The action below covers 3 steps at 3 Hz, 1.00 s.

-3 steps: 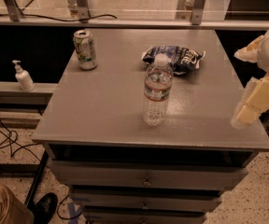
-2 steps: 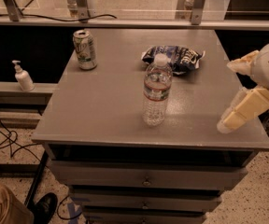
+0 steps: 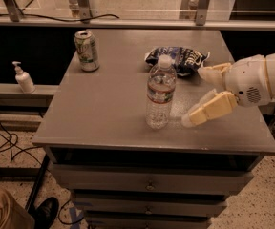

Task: Move water bottle near blue chip bag

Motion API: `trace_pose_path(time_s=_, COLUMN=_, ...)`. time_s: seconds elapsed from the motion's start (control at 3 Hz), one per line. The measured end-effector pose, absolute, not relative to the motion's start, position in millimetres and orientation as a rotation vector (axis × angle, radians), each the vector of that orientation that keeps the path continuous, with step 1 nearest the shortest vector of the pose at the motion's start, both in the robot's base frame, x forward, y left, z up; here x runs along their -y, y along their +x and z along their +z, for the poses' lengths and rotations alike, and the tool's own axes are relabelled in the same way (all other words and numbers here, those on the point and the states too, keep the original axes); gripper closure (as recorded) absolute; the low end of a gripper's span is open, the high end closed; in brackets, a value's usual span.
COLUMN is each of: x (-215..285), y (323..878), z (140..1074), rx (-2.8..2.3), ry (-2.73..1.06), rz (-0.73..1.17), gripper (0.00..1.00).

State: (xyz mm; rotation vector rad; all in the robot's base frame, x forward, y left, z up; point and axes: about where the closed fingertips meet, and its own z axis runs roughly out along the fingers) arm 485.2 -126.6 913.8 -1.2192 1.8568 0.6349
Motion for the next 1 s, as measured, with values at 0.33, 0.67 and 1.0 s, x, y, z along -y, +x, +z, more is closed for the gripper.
trace_pose_path(time_s=0.33, x=84.1, y=489.2, z=929.0, rx=-1.724, ry=-1.109, rz=0.842, gripper=0.0)
trace_pose_path(time_s=0.67, x=55.8, y=481.6, z=944.2, rx=-1.63, ry=-1.039, rz=0.998, gripper=0.0)
trace_pose_path(time_s=1.0, x=38.0, y=472.6, z=948.8, rx=-1.577, ry=-0.999, rz=1.087, gripper=0.17)
